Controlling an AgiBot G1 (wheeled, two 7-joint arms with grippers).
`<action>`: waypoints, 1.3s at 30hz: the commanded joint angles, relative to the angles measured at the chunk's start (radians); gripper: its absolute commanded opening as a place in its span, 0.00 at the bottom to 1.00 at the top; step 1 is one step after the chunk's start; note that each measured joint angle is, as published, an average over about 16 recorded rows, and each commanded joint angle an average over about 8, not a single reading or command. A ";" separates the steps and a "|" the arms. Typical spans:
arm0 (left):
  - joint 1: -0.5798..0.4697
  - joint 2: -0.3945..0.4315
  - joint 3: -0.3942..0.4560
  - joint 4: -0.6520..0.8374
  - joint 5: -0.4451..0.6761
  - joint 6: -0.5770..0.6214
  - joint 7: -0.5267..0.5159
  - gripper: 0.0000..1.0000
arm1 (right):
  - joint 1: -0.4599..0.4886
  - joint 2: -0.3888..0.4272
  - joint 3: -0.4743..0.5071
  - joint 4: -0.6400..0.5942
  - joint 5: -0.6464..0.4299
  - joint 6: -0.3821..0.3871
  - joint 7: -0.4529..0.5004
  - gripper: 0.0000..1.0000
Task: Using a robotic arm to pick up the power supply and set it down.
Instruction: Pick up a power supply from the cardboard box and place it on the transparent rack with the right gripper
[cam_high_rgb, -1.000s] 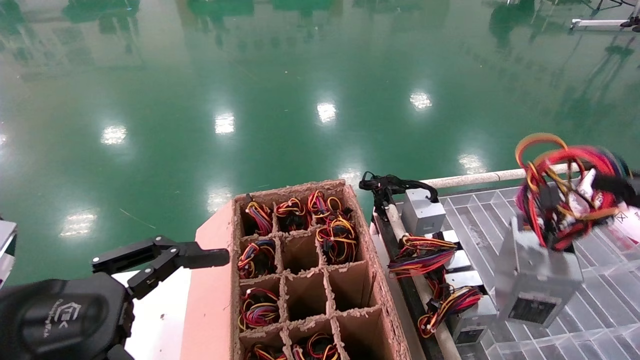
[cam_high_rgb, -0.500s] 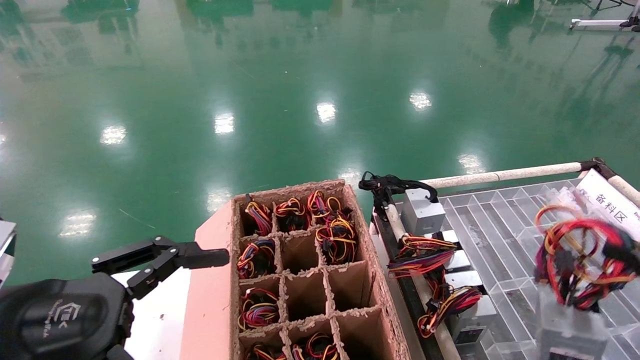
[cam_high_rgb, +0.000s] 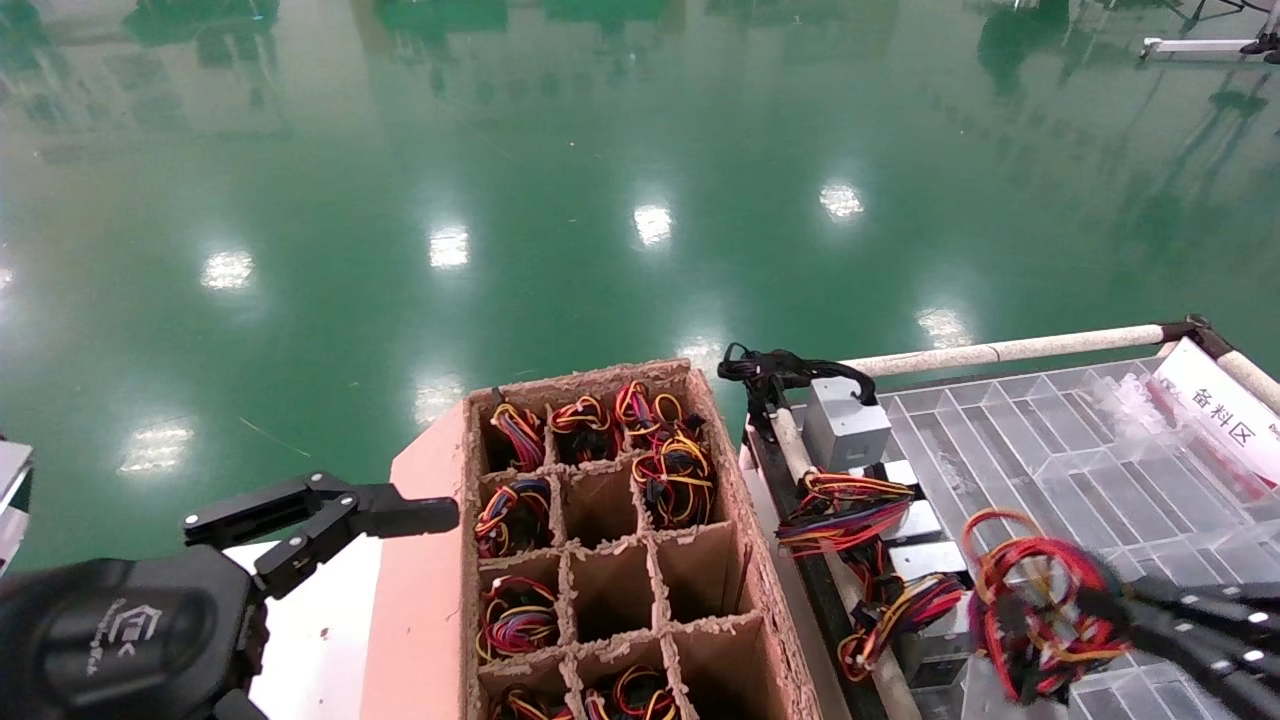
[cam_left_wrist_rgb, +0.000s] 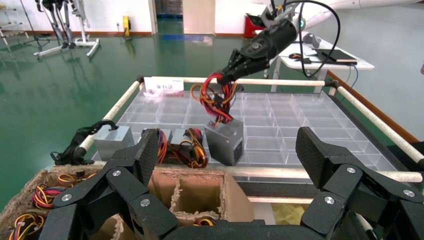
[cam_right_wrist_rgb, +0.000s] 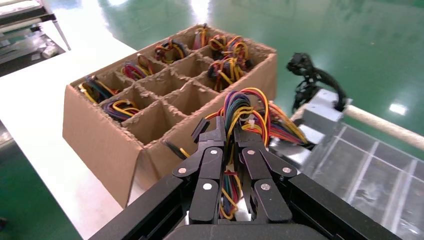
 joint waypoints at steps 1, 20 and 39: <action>0.000 0.000 0.000 0.000 0.000 0.000 0.000 1.00 | 0.004 -0.007 -0.007 0.029 -0.013 0.023 0.011 0.00; 0.000 0.000 0.000 0.000 0.000 0.000 0.000 1.00 | 0.182 -0.133 -0.090 -0.047 -0.179 -0.004 0.113 0.00; 0.000 0.000 0.000 0.000 0.000 0.000 0.000 1.00 | 0.116 -0.196 -0.072 -0.351 -0.099 -0.165 0.003 0.00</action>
